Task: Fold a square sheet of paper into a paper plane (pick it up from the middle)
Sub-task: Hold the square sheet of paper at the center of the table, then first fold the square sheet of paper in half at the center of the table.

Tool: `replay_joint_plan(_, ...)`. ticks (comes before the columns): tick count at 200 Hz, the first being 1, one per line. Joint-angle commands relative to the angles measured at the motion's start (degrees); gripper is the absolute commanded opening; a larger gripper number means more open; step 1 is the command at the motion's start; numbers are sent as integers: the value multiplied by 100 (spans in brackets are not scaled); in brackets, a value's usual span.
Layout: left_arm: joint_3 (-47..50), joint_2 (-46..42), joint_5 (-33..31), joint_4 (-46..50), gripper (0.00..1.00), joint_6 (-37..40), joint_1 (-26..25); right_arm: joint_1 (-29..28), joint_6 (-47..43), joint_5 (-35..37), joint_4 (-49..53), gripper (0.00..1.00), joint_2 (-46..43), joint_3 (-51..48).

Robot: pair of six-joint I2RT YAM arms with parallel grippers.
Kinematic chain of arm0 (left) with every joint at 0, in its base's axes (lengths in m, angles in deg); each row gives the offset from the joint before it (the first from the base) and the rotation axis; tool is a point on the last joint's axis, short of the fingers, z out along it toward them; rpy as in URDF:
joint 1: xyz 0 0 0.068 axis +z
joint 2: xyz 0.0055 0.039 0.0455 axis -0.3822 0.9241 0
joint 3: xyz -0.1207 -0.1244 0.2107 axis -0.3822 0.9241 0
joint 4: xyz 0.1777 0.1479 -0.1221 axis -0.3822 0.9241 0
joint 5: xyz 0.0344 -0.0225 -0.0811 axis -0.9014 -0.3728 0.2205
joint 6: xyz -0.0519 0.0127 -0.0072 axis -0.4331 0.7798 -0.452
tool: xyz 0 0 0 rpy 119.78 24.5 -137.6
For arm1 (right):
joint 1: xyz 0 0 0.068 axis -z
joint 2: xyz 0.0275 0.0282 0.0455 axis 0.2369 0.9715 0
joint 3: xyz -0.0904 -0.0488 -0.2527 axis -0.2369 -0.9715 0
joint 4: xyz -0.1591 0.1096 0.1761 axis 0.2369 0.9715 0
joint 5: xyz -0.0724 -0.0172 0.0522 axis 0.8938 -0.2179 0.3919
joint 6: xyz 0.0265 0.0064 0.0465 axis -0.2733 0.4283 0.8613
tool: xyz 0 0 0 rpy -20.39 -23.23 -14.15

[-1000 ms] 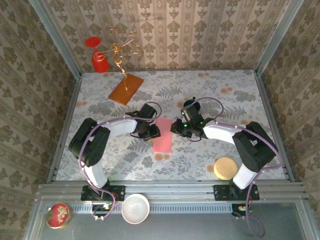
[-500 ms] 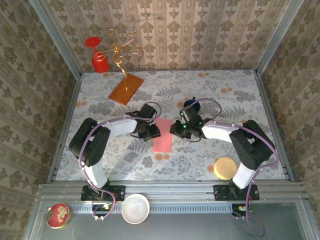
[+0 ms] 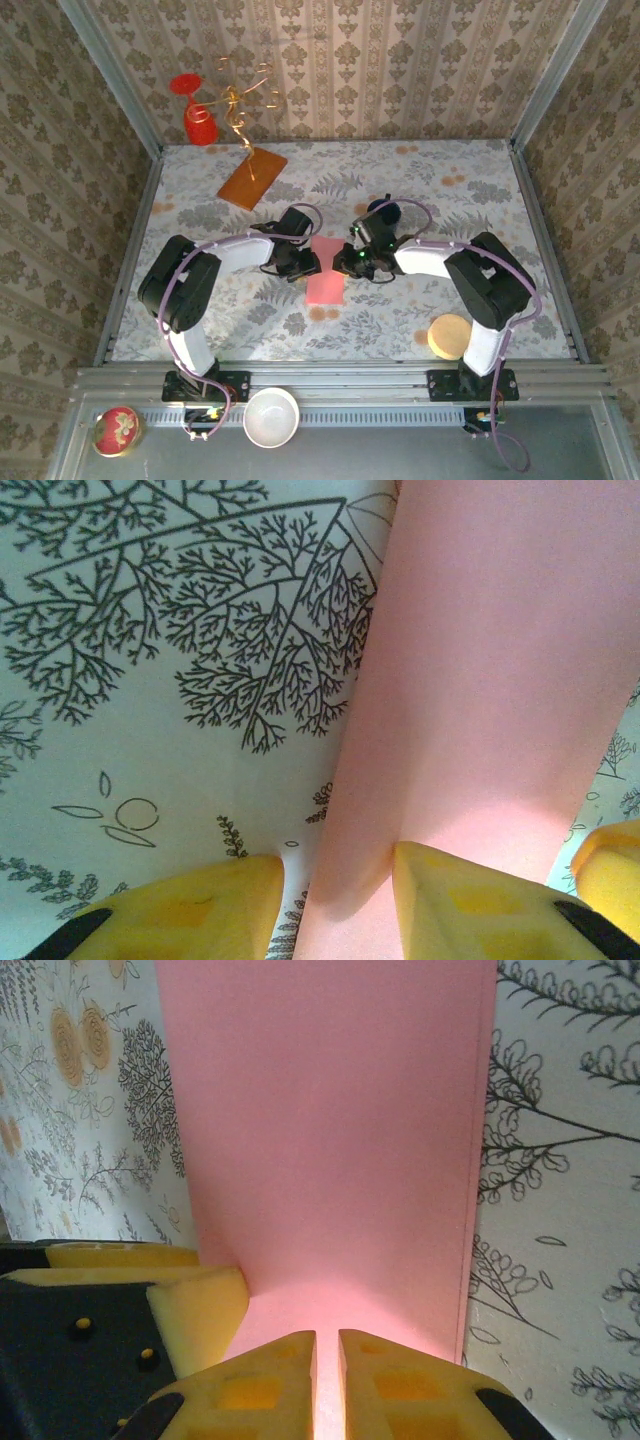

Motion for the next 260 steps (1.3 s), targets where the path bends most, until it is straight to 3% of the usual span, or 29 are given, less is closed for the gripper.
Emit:
replay_joint_plan(1, 337, 585, 121, 299, 38, -57, -76, -30, -121, -211, -40, 16, 186, 174)
replay_joint_plan(86, 366, 318, 121, 310, 39, -34, -38, -21, -346, 145, 858, 10, 595, -17)
replay_joint_plan(146, 114, -1142, 41, 361, 38, 514, 351, 49, -978, 206, 1564, 9, 841, 95)
replay_joint_plan(193, -135, -1017, 818, 60, 26, 727, 110, 58, -2211, -159, 2137, 9, 1055, 535)
replay_joint_plan(260, -344, -350, 1225, 28, 12, 477, -41, 84, -2088, -126, 2304, 7, 1249, 714)
